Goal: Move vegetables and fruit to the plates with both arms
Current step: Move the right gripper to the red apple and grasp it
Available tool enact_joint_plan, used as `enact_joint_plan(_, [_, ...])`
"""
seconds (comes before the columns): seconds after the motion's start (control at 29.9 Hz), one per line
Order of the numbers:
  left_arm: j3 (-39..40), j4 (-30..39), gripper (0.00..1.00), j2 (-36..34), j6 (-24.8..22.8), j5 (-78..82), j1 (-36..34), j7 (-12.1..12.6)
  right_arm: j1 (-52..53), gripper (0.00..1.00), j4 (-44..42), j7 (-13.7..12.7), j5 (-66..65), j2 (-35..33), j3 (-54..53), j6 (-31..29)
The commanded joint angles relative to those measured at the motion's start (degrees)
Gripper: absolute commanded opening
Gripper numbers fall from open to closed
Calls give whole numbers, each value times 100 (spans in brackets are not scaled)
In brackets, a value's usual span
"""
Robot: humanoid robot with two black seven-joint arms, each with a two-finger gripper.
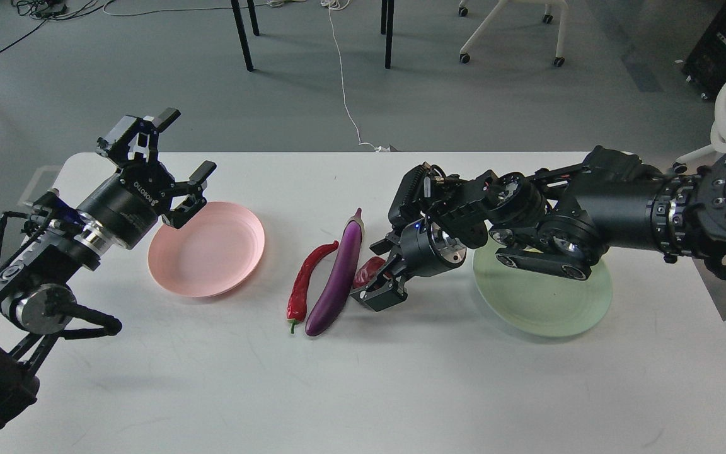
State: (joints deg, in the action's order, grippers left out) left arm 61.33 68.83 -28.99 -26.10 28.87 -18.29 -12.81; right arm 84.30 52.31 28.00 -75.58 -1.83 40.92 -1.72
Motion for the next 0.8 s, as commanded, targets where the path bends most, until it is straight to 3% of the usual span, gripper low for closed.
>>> enact_joint_plan(0.0, [2,-1,98,-1,0,-4,1,-2,-1,97,-124,0,-1,95,74,6])
enact_joint_plan(0.37, [28,-1,98,-10,-9,-31,-8,-2,-159,96,-353,0,-1,183,153,49])
enact_joint_plan(0.54, [19,-1,98,-10,-9,-31,1,-2,-247,91,-441,0,-1,183,162,58])
enact_joint_plan(0.64, [19,-1,98,-10,-9,-31,1,-2,-264,83,-467,0,-1,183,171,41])
enact_joint_plan(0.77, [28,-1,98,-10,0,-31,1,-2,-282,64,-476,0,-1,183,197,32])
